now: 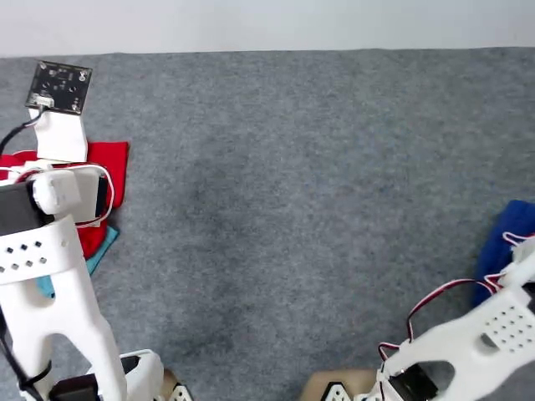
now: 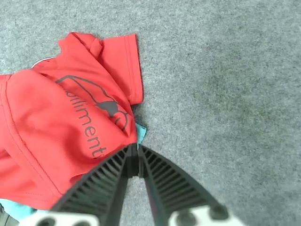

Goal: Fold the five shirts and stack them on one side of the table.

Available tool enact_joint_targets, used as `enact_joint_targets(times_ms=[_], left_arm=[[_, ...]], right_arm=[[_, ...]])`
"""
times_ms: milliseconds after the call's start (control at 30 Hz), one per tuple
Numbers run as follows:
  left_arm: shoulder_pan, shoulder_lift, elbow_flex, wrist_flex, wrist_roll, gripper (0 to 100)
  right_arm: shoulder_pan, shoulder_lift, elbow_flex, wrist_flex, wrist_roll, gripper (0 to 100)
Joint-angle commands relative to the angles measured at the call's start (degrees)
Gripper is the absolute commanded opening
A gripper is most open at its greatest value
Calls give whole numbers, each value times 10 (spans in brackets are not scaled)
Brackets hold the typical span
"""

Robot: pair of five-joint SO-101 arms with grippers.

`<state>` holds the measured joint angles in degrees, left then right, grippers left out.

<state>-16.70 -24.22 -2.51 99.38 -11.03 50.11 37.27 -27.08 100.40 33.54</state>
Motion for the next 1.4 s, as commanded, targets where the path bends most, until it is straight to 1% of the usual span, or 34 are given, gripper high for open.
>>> enact_joint_targets(times_ms=[0,133,433,600,700,800,933,1067,1233,1367], left_arm=[[2,-17,-1,11,-4,7],[2,-17,-1,11,-4,7],[2,-17,-1,11,-4,7],[2,-17,-1,11,-4,7],[2,-17,-1,11,-4,7],[2,-17,-1,11,-4,7],[2,-17,-1,11,-4,7],[2,-17,-1,11,-4,7],[2,-17,-1,11,-4,7],[2,-17,0,11,-4,7]], right_arm=[[-6,9,-2,24,-6,10],[-22,14,-2,24,-3,10],[-87,15,-2,24,-6,10],[-77,-34,-19,18,-4,10],[-62,-72,-44,-21,-7,10],[-51,-78,-47,-93,-7,10],[-45,-43,-47,-188,-7,10],[-43,3,-49,-260,-7,10],[-53,40,-49,-304,-7,10],[-79,47,-50,-291,-9,10]])
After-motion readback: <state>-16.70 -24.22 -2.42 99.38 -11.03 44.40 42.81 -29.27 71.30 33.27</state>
